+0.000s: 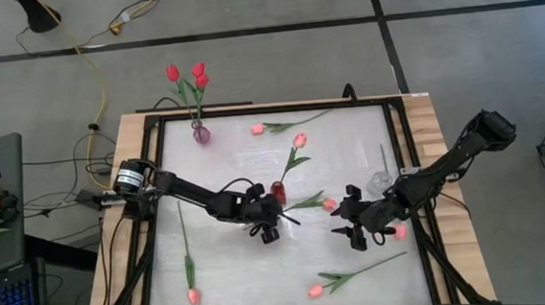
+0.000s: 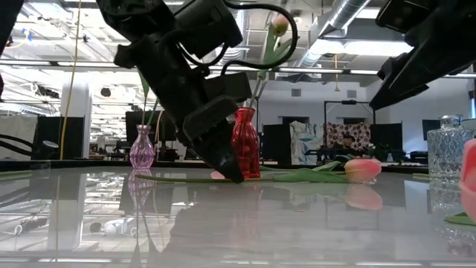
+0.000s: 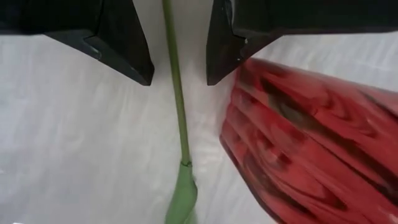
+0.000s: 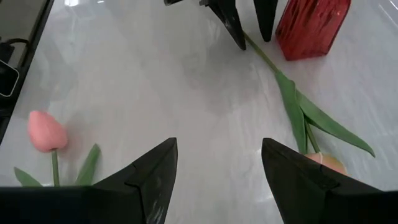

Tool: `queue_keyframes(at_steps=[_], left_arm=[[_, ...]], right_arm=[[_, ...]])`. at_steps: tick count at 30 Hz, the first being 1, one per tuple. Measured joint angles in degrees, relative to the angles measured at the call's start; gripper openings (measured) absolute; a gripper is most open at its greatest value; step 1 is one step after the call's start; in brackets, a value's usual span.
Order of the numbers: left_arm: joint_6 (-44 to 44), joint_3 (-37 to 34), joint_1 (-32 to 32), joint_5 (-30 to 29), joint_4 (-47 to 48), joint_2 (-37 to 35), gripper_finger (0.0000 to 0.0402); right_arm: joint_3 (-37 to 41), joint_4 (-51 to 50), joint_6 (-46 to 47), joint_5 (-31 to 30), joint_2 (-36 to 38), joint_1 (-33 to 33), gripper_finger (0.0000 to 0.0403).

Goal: Sort flowers into vase by color
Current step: Put the top pink-orange tulip into the red vase

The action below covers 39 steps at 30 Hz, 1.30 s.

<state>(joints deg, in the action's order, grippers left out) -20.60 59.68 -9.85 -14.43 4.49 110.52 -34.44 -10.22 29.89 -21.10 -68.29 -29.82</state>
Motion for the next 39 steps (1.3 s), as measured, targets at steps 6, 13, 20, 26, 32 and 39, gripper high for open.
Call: queue_keyframes(at_steps=[6, 13, 20, 26, 32, 39], left_arm=[[-0.3, 0.2, 0.0, 2.0, 1.0, 0.8, 0.0127], [-1.2, 0.2, 0.1, 3.1, 1.4, 0.5, 0.0015], [0.5, -0.2, 0.0, 3.0, -0.1, -0.8, 0.0001], [2.7, -0.2, -0.2, 0.6, 1.0, -6.4, 0.0], [5.3, -0.2, -0.7, 0.2, 1.9, -10.8, 0.0], [6.7, -0.2, -1.9, -3.4, 7.6, -15.4, 0.0]], right_arm=[[0.0, 0.2, 0.0, 0.0, 0.0, 0.0, 0.026], [0.0, 0.6, 0.1, 0.0, 0.0, 0.0, 0.026], [0.0, 0.6, 0.1, 0.0, 0.0, 0.0, 0.026], [0.0, 1.3, 0.1, 0.2, 0.1, 0.0, 0.026], [0.0, 2.8, 0.1, 0.2, 0.1, 0.0, 0.026], [-1.7, 3.1, 0.1, 4.4, 0.1, -0.2, 0.026]])
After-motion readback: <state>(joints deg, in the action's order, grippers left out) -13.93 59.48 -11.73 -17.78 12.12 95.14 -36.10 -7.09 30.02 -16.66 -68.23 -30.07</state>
